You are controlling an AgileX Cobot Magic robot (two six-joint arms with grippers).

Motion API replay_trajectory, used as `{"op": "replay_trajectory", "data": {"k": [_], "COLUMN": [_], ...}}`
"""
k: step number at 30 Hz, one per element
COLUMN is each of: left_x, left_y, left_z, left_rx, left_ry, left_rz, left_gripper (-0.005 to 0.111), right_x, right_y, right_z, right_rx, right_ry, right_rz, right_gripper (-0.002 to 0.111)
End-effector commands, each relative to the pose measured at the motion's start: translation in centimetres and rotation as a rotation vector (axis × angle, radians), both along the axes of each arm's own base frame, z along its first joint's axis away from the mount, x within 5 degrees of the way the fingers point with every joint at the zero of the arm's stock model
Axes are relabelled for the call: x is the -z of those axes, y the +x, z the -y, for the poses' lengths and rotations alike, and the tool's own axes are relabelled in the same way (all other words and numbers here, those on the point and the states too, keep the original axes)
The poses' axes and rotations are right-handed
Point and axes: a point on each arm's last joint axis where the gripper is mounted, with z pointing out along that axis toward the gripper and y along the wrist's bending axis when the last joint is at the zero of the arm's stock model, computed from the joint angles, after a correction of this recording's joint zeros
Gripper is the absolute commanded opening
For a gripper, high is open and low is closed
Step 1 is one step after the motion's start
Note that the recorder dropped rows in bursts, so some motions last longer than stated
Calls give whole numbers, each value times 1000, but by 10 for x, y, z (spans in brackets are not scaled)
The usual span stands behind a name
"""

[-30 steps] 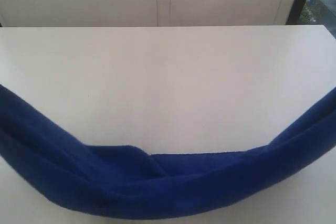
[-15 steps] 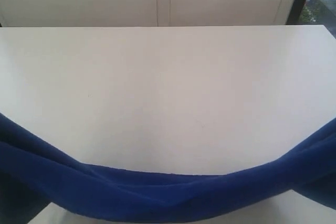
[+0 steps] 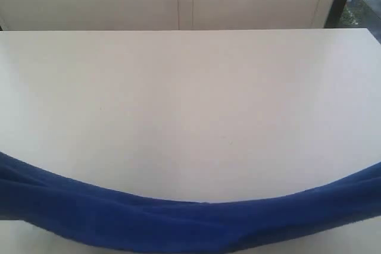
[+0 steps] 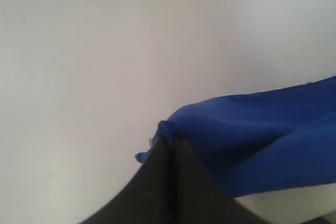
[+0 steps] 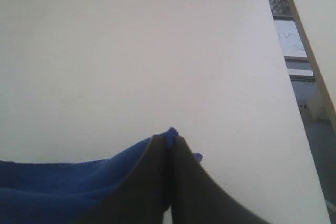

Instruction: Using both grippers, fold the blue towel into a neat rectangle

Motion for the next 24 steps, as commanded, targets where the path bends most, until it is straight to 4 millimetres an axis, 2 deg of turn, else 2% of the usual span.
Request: {"op": "replay_trajectory", "data": {"k": [1, 4, 6, 8, 12, 15, 18, 19, 20, 21, 22, 23, 24], "left_x": [1, 0, 0, 2, 10, 20, 41, 51, 70, 81, 99, 109, 127], "left_y": [-13, -13, -5, 6, 43, 78, 119, 134, 162, 177, 202, 215, 235], "left_z": [-8, -8, -6, -1, 19, 38, 59, 64, 72, 73, 74, 72, 69], "left_rx": [-10, -14, -27, -58, -119, -196, -258, -271, -288, -303, -326, -339, -360], "left_ry": [-56, -60, -27, 26, 175, 264, 346, 350, 311, 278, 203, 164, 92], "left_rz": [-3, -4, 6, -5, -42, -37, -30, -42, -52, -56, -54, -54, -59], "left_gripper": [0, 0, 0, 0, 0, 0, 0, 0, 0, 0, 0, 0, 0], "right_x": [-20, -29, -29, -22, 0, 22, 45, 52, 72, 81, 102, 113, 133], "right_y": [-15, -14, -3, 20, 75, 126, 171, 183, 212, 223, 248, 259, 279], "right_z": [1, 1, 2, 1, -4, -8, -9, -9, -11, -11, -11, -11, -9], "right_rx": [-3, 0, 11, 24, 22, 45, 87, 94, 109, 113, 128, 133, 152], "right_ry": [27, 22, 1, -30, -75, -102, -137, -144, -166, -177, -209, -228, -236], "right_rz": [90, 110, 76, -9, -166, -240, -293, -303, -317, -320, -319, -319, -306], "right_gripper": [0, 0, 0, 0, 0, 0, 0, 0, 0, 0, 0, 0, 0]}}
